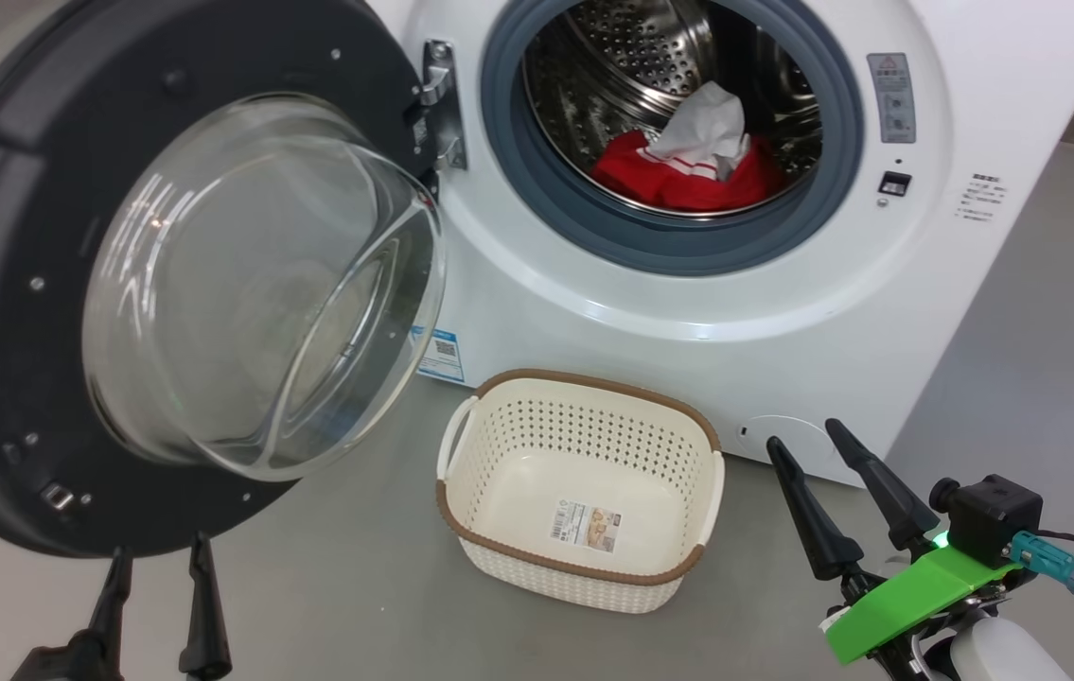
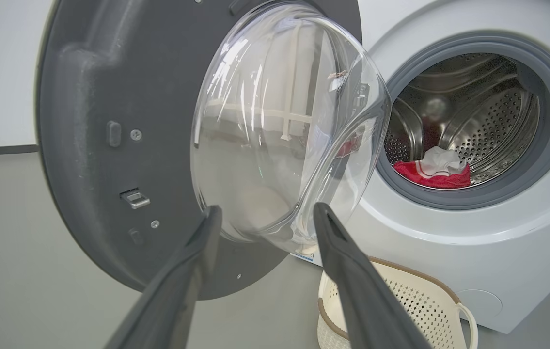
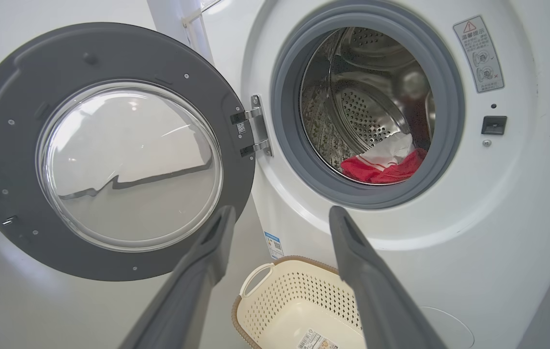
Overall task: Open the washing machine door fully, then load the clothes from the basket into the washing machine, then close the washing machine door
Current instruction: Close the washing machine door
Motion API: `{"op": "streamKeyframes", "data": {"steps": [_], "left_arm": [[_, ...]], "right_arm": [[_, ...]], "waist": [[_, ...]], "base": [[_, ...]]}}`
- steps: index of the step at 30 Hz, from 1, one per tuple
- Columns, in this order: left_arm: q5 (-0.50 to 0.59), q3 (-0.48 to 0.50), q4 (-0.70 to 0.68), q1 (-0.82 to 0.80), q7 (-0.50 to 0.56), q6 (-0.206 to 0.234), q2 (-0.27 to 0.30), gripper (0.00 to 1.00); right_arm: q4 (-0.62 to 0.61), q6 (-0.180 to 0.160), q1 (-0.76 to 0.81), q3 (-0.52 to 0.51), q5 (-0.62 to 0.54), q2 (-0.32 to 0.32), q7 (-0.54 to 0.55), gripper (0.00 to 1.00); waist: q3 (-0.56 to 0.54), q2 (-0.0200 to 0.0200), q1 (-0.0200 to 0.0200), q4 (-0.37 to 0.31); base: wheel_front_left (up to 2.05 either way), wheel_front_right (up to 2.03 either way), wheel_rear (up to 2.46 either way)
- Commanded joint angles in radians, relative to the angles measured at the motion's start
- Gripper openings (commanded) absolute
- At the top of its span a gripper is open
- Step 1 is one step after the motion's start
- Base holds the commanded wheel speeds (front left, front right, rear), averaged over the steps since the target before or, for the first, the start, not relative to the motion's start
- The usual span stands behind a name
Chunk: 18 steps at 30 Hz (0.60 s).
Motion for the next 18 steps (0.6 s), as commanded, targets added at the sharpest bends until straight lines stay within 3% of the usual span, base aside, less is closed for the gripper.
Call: {"op": "streamKeyframes", "data": {"steps": [1,18], "left_arm": [[0.004,0.035,-0.023,-0.017,-0.012,-0.004,0.022,1.00],[0.009,0.022,-0.024,-0.014,-0.006,-0.001,0.046,1.00]], "right_arm": [[-0.021,0.002,-0.005,0.022,0.014,-0.005,-0.005,1.00],[-0.020,0.002,0.011,0.035,0.018,0.009,-0.005,1.00]], "waist": [[-0.005,0.0000,0.0000,0.024],[-0.022,0.0000,0.0000,0.082]], "base": [[0.00,0.00,0.00],[0.00,0.00,0.00]]}}
